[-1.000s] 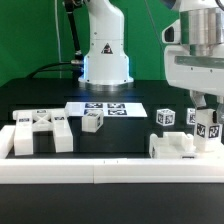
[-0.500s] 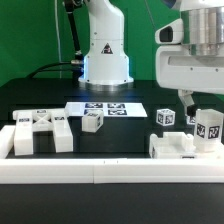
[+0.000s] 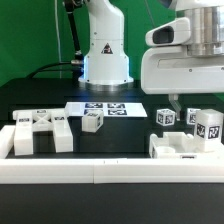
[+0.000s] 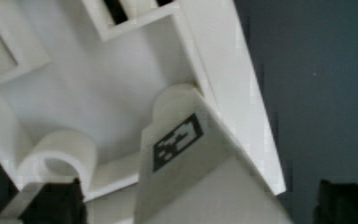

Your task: Assemble chair

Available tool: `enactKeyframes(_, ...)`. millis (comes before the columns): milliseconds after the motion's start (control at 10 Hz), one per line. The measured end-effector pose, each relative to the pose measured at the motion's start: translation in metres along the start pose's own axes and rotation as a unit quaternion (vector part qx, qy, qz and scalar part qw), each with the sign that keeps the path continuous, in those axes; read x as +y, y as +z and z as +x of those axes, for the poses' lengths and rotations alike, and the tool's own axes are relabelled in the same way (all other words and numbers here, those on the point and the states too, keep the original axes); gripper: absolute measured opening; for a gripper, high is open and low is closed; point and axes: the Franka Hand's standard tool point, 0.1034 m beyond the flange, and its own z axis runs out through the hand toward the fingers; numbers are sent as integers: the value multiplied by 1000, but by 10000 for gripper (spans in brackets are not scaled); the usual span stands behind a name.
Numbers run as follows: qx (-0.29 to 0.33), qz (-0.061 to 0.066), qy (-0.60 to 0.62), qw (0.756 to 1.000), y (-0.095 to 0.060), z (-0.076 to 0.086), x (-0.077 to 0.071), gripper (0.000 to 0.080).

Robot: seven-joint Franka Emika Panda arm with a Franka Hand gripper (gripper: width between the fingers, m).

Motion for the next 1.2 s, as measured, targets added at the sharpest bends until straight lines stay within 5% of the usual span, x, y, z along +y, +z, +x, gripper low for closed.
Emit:
enactKeyframes(700, 5, -23, -222, 975, 1, -1, -1, 649)
enactKeyframes(1000, 5, -23, -207, 978, 1, -1, -1, 289)
enactKeyframes(1200, 6, -22, -159, 987, 1, -2, -2, 289)
